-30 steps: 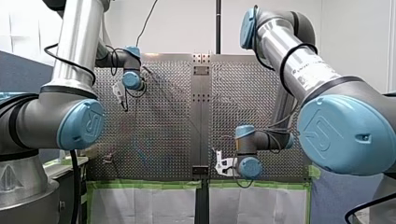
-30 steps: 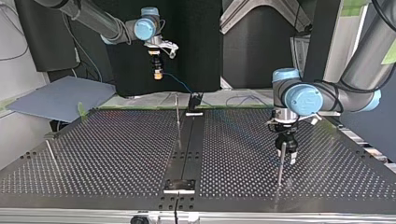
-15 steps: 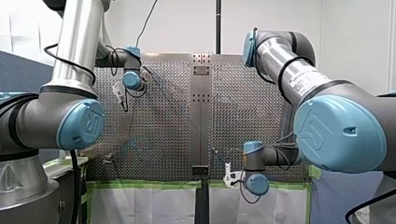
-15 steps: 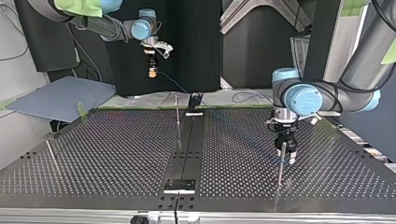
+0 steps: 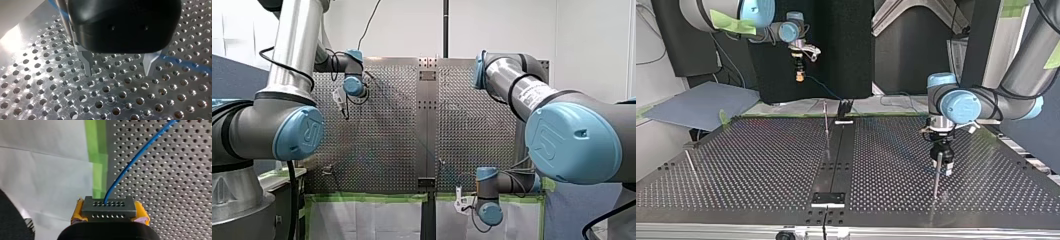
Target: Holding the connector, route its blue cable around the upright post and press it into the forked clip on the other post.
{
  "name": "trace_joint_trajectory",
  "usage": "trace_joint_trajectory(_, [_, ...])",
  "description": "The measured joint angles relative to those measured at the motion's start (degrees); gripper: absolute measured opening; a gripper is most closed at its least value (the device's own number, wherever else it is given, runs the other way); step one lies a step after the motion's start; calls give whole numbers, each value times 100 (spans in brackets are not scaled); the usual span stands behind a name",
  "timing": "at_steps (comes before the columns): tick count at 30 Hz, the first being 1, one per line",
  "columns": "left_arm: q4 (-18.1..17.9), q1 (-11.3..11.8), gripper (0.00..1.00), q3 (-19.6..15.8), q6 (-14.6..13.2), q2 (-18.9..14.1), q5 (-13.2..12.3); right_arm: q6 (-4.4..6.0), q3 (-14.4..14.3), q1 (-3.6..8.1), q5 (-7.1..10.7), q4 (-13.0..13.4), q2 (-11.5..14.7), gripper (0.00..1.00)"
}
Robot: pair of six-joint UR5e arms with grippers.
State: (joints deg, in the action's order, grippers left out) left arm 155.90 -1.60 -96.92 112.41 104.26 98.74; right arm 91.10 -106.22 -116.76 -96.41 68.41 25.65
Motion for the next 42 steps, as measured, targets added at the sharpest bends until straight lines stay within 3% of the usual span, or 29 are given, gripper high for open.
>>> trace_joint_trajectory(13, [11,0,99,0,-3,0,0,-14,50,8,58,5,-660,0])
trace_joint_trajectory(19, [11,0,99,0,-8,0,0,-36,51,30,38,2,-843,0])
trace_joint_trajectory(26, [1,1,99,0,-21,0,2,-83,52,110,66,-95,-630,0])
trace_joint_trajectory(42, [11,0,99,0,-26,0,7,-103,45,177,229,-739,207,0])
